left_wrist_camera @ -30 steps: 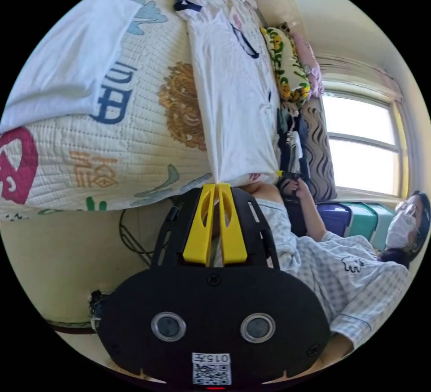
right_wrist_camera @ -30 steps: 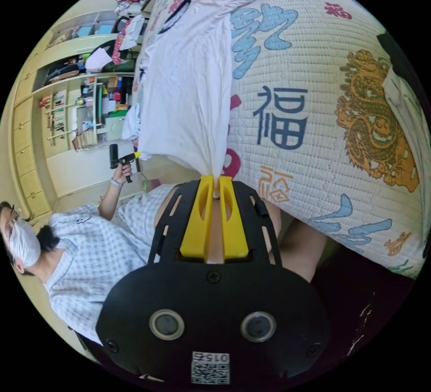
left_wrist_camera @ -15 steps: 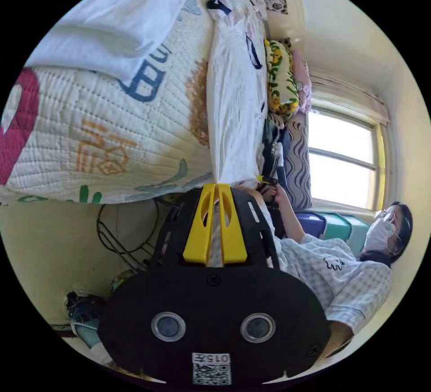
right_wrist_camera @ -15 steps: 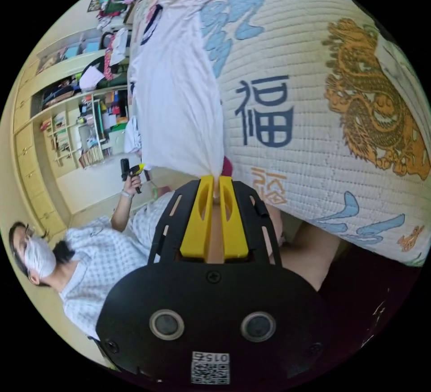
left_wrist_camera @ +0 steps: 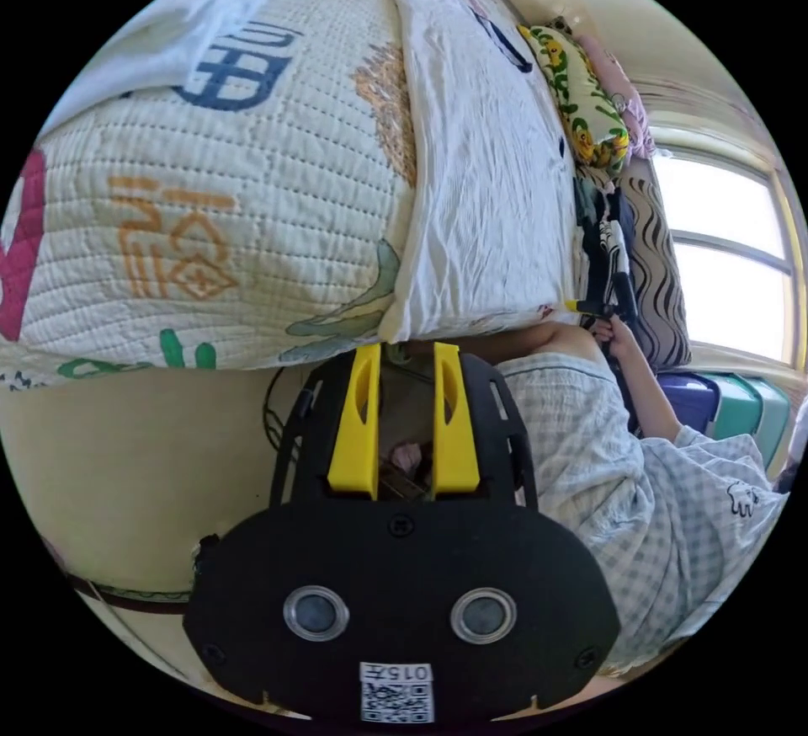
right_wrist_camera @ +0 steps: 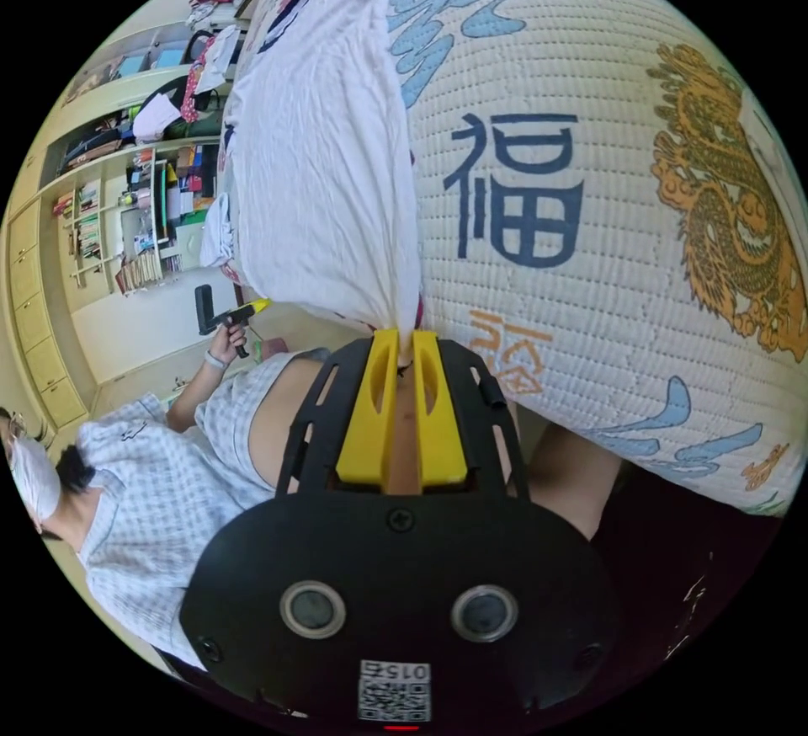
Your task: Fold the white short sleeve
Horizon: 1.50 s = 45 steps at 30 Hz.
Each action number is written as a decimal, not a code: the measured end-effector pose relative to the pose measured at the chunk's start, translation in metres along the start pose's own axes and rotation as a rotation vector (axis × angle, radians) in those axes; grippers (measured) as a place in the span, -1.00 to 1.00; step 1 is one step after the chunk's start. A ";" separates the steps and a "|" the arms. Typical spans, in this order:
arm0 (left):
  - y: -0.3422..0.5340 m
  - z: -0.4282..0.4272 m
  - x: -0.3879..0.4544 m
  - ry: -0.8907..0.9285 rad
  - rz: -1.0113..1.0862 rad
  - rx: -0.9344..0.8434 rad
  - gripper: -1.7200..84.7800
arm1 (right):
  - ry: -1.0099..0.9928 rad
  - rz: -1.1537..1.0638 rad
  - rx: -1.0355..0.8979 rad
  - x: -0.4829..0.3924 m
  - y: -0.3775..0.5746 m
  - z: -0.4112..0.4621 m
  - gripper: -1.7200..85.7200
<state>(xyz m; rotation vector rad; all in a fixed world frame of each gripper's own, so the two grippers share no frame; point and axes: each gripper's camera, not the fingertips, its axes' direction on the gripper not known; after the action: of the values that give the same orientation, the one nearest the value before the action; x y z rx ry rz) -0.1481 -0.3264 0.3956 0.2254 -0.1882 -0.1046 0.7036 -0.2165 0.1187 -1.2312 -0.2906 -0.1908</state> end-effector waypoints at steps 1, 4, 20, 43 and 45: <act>-0.006 0.014 0.002 -0.017 0.014 -0.012 -0.91 | 0.005 -0.003 -0.004 -0.002 -0.001 -0.001 -0.89; -0.014 0.034 0.010 -0.016 0.077 -0.019 -0.97 | -0.002 -0.035 -0.008 -0.010 0.000 -0.007 -0.89; -0.103 0.111 0.048 -0.501 0.189 0.098 -0.85 | 0.155 0.081 0.389 -0.002 0.023 -0.082 -0.85; -0.694 0.524 0.304 -0.185 0.393 -0.141 -0.79 | -0.070 -0.019 0.681 0.006 -0.205 -0.142 -0.81; -0.707 0.542 0.303 -0.214 0.392 -0.137 -0.84 | -0.097 -0.025 0.666 0.009 -0.216 -0.138 -0.84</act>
<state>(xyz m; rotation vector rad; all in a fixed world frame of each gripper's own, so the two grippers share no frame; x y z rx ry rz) -0.0170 -1.1636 0.8030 0.0373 -0.4326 0.2487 0.6634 -0.4173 0.2735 -0.5777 -0.4128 -0.0455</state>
